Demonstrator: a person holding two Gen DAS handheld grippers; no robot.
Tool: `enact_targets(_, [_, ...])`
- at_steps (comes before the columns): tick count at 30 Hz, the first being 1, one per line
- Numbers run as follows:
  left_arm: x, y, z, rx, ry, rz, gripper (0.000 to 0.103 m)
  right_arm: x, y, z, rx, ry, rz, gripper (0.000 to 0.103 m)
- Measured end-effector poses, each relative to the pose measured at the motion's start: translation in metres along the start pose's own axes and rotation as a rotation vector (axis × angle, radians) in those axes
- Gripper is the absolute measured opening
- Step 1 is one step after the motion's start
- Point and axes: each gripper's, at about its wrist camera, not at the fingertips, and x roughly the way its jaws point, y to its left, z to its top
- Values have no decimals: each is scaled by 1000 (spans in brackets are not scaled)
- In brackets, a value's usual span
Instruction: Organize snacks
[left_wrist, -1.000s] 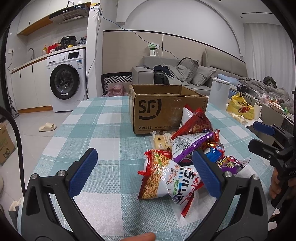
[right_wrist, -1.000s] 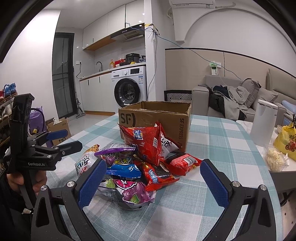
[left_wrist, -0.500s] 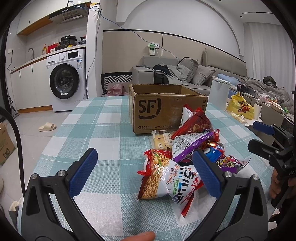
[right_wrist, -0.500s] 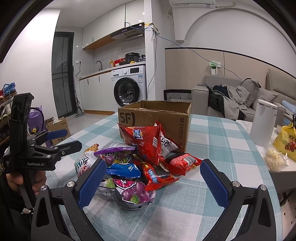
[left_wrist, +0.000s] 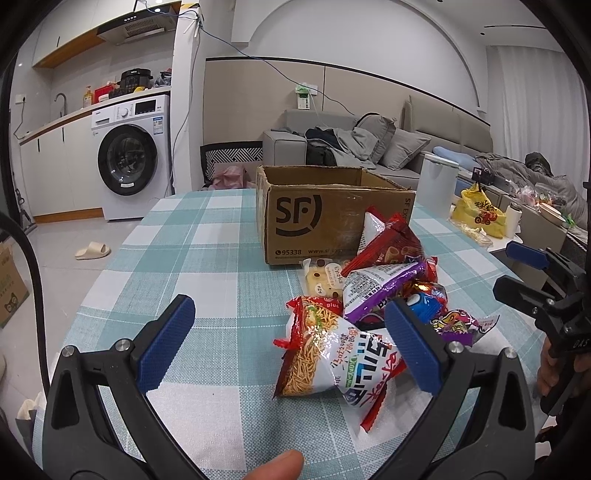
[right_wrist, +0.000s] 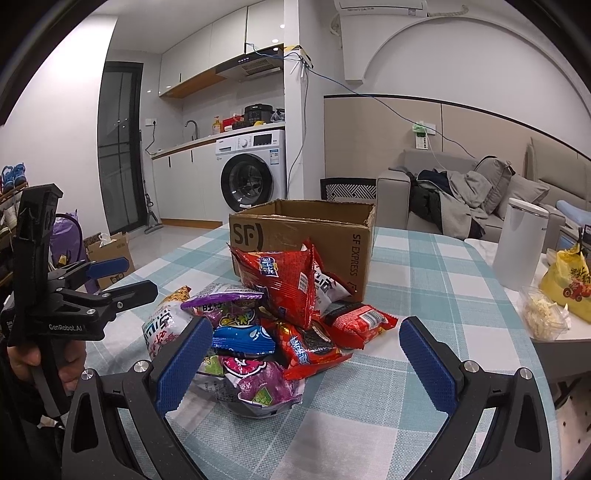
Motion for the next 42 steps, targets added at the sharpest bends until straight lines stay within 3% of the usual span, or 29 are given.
enact_targets(9, [-1, 3, 0, -9, -11, 2, 102, 6, 2, -1, 7, 58, 0, 103])
enact_targets(23, [10, -3, -3, 9, 92, -95, 102, 25, 19, -8, 25, 218, 148, 103])
enact_targets(29, [20, -13, -9, 62, 155, -101, 102, 42, 28, -14, 1, 302, 109, 103])
enact_targets(38, [41, -15, -13, 88, 261, -118, 102, 59, 24, -20, 72, 384, 134, 103])
enact_targets(42, [47, -11, -12, 60, 280, -155, 95, 67, 16, -23, 124, 414, 118, 100])
